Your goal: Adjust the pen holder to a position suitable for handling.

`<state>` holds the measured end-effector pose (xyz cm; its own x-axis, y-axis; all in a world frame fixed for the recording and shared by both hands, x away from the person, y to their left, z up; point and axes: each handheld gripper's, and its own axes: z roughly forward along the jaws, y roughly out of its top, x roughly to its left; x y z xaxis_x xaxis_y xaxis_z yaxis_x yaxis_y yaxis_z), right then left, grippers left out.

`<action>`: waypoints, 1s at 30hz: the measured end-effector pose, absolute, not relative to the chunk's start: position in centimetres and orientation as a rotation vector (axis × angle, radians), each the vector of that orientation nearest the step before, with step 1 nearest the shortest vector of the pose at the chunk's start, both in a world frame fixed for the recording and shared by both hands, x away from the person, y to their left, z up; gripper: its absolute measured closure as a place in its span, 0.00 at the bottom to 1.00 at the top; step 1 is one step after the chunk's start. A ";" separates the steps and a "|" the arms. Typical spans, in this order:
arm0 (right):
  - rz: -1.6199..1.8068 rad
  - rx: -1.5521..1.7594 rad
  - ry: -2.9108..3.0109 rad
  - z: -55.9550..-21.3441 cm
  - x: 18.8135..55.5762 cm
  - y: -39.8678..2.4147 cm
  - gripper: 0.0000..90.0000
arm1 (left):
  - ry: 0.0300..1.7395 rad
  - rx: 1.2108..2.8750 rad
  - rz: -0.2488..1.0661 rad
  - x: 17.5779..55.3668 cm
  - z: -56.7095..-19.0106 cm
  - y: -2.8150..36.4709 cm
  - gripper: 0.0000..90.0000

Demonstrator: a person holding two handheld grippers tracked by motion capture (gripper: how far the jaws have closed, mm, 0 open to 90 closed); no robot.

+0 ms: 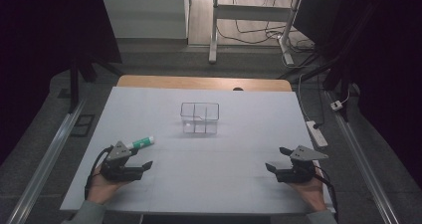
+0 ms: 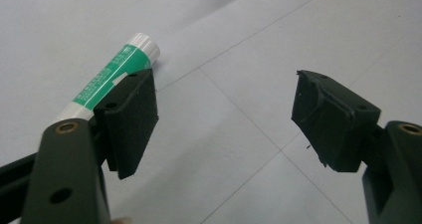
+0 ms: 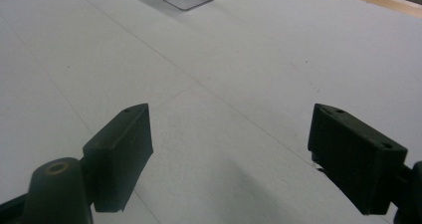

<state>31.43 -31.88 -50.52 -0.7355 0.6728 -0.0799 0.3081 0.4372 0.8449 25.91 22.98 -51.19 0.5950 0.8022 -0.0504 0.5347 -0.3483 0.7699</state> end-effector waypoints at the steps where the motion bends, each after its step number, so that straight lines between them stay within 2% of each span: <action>1: 1.248 0.828 2.281 -50.6 31.5 -31.9 0.19 | 1.058 2.042 0.432 25.9 -51.2 23.0 0.28; 30: 1.262 0.835 2.264 -50.6 31.4 -31.7 0.22 | 1.040 2.036 0.436 25.4 -51.1 23.0 0.27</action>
